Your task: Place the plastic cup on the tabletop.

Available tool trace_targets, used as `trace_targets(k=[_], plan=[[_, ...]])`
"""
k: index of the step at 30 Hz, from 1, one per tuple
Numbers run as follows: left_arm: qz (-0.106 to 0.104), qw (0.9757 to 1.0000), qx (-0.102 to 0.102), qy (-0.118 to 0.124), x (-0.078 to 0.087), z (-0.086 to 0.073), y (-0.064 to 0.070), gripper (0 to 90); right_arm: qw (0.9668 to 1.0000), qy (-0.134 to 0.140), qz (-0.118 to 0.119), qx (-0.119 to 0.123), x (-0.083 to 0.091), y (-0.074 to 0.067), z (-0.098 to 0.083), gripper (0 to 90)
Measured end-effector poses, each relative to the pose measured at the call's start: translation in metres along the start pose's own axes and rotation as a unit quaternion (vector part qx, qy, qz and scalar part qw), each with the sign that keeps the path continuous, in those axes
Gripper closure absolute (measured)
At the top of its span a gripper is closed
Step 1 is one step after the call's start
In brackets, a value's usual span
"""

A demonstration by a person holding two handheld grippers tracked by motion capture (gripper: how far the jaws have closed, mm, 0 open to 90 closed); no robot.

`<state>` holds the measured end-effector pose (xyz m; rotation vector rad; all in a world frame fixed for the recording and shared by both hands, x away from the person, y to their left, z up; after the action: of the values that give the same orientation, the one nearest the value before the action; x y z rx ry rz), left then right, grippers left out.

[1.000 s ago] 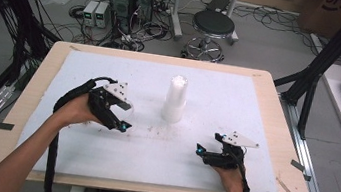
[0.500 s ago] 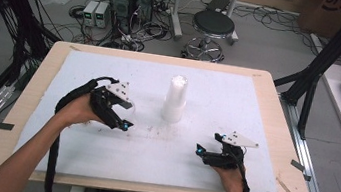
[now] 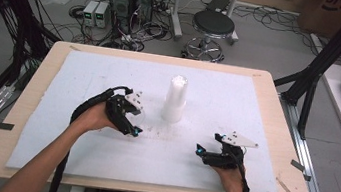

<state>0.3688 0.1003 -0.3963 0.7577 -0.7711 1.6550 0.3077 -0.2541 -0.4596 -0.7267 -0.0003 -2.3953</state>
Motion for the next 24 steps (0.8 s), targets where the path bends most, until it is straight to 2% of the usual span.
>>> trace_targets(k=[5,13,15,16,17,18,21,24], plan=[[-0.005,0.9998,0.001,-0.017,-0.011,-0.002,0.003,31.3,1.0,0.0,0.002,-0.001,0.0,0.001,0.0,15.2],[0.0,0.9999,0.004,-0.01,-0.014,-0.001,0.004,30.8,1.0,0.0,0.002,-0.002,0.0,0.001,0.0,15.2],[0.005,0.9999,0.004,-0.011,-0.015,-0.003,0.005,27.5,1.0,0.0,0.001,-0.002,0.0,0.001,0.0,15.2],[0.012,0.9997,0.006,-0.021,-0.017,-0.004,0.005,24.5,1.0,-0.002,0.0,-0.002,-0.001,0.001,0.0,15.2],[0.017,0.9995,0.011,-0.024,-0.019,-0.005,0.006,18.0,1.0,-0.002,-0.001,-0.003,-0.001,0.001,0.0,15.3],[0.017,0.9995,0.02,-0.019,-0.021,-0.008,0.007,13.8,1.0,-0.001,-0.001,-0.002,-0.001,0.001,0.0,15.3],[0.016,0.9993,0.032,-0.014,-0.025,-0.013,0.007,13.2,1.0,-0.001,-0.002,-0.005,0.0,0.001,0.0,15.3],[0.013,0.999,0.041,0.007,-0.024,-0.016,0.008,13.1,1.0,-0.001,-0.002,-0.006,0.0,0.001,0.0,15.3]])
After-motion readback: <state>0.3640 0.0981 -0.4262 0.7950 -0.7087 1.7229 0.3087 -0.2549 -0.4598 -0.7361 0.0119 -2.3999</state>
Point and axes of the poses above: each handheld gripper's, and its own axes: x roughly backward along the jaws, z roughly out of its top, y roughly to its right, the point moved 1 cm from there along -x, roughly forward along the jaws, and after that the axes turned 7 degrees about -x, right-handed, at the moved point
